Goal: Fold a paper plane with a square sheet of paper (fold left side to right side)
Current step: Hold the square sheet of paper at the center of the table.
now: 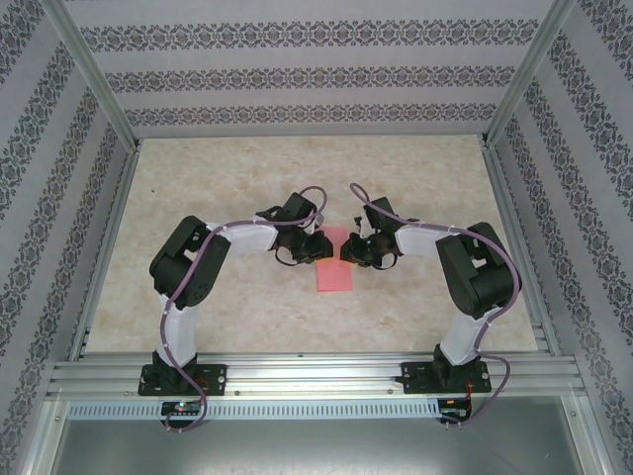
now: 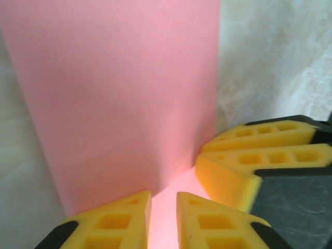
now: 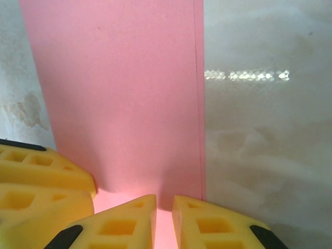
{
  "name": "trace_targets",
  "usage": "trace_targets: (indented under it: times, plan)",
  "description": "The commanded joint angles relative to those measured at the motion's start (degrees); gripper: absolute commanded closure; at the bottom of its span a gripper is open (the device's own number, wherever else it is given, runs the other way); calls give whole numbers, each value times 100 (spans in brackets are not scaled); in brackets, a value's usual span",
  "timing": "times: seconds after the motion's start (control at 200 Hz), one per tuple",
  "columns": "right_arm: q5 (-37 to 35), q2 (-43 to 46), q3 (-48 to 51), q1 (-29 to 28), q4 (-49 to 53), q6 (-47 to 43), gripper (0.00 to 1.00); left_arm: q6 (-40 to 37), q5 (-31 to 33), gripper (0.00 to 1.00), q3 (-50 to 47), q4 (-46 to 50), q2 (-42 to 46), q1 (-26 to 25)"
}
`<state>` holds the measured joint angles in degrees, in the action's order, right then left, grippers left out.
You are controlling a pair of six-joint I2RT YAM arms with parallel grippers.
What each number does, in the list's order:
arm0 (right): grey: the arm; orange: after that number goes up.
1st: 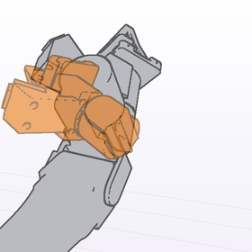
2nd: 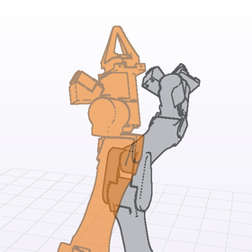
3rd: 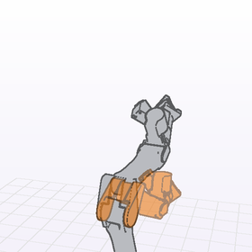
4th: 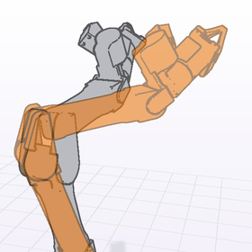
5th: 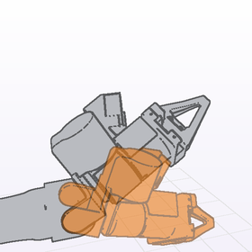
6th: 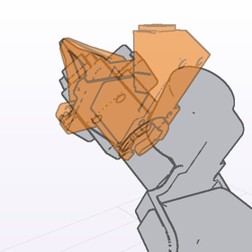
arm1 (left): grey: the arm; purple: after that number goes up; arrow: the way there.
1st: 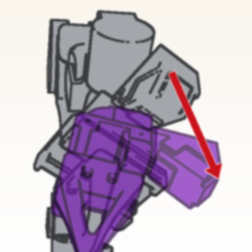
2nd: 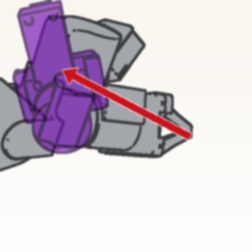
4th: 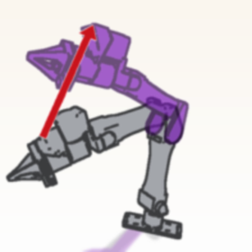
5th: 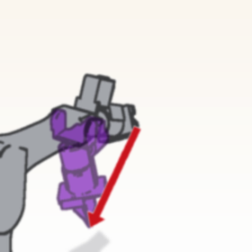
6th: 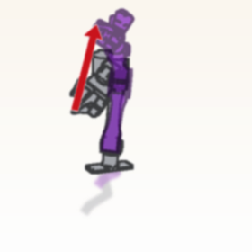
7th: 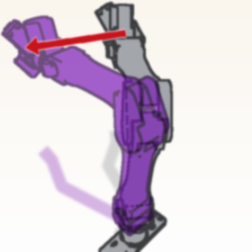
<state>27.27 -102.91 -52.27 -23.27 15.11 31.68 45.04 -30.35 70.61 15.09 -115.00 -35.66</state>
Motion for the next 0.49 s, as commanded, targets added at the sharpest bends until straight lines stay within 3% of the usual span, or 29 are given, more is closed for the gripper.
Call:
trace_targets:
  times: [0.0,0.325,0.49]
  plan:
    - [-362,-299,44,-55,394,-123,81,-212,234,79,-137,204,-134,89]
    - [-339,-191,55,-56,424,-194,81,-266,269,81,-481,84,-137,200]
    - [25,228,-78,-16,277,-171,81,-349,266,81,-491,116,-138,187]
